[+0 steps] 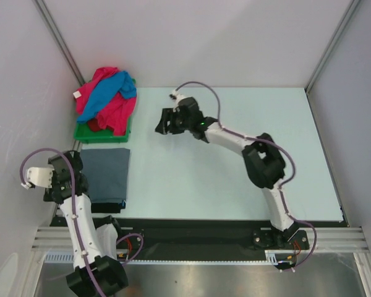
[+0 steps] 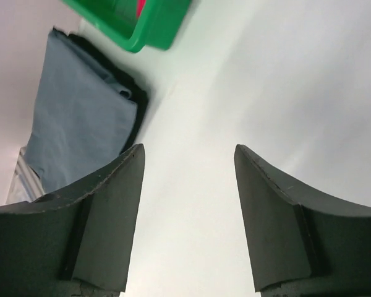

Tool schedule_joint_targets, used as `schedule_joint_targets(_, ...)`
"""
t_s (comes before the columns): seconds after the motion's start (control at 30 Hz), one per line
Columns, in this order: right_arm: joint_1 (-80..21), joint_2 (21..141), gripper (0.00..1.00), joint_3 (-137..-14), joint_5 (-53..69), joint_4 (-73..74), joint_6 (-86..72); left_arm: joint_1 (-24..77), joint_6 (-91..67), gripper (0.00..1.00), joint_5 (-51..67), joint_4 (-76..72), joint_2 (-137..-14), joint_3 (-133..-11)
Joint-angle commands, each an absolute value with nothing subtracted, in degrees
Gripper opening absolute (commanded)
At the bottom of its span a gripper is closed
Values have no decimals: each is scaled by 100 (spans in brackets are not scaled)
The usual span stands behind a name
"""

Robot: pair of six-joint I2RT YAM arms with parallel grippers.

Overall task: Fold and stack the t-shirts
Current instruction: Reset both grippers

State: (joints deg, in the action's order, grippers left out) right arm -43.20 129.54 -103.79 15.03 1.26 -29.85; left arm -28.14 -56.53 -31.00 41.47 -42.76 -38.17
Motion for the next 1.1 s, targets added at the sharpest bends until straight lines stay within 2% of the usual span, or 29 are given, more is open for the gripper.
schedule_joint_targets(0.0, -4017, 11640, 66, -9365, 1187, -165, -2373, -2787, -5107, 100, -2386, 3737, -4113, -4245)
schedule_joint_targets(0.07, -3850, 10822, 66, -8231, 1213, -649, -2469, -2323, -5133, 100, -1619, 3429, -4209, -4280)
schedule_joint_targets(0.2, -3709, 9530, 67, -6455, 1459, -1343, -2882, -505, -5124, 100, -1521, 2972, -4552, -4403)
schedule_joint_targets(0.23, -3718, 9275, 71, -6060, 1476, -1571, -2892, 212, -5124, 100, -1416, 2657, -4666, -4369)
schedule_joint_targets(0.3, -3796, 8458, 80, -5040, 1390, -1713, -2979, 823, -5072, 100, -926, 2235, -4754, -4220)
schedule_joint_targets(0.4, -4024, 7289, 88, -3738, 995, -1986, -3347, 1791, -5019, 100, -107, 805, -4851, -3693)
schedule_joint_targets(0.43, -4095, 6947, 99, -3448, 680, -2126, -3575, 2245, -4975, 100, 25, 469, -4834, -3326)
schedule_joint_targets(0.5, -4340, 6036, 100, -2607, 310, -2162, -3831, 2687, -4948, 100, 333, -146, -4764, -2981)
schedule_joint_targets(0.63, -4640, 4512, 100, -1260, -674, -2109, -4900, 2804, -5036, 100, 1290, -1298, -4378, -1622)
schedule_joint_targets(0.8, -4685, 2580, 100, 367, -853, -2758, -6388, 2830, -5904, 100, 2467, -3352, -3000, 50)
schedule_joint_targets(0.87, -4728, 2208, 100, 527, -888, -2183, -6548, 2830, -6360, 100, 2680, -3777, -2429, 824)
schedule_joint_targets(1.0, -4772, 1688, 100, 527, -853, -1373, -6609, 2839, -6477, 100, 3224, -3620, -936, 1011)
schedule_joint_targets(1.07, -4842, 1608, 100, 519, -712, -1266, -6548, 2848, -6818, 100, 3506, -3857, -687, 1107)
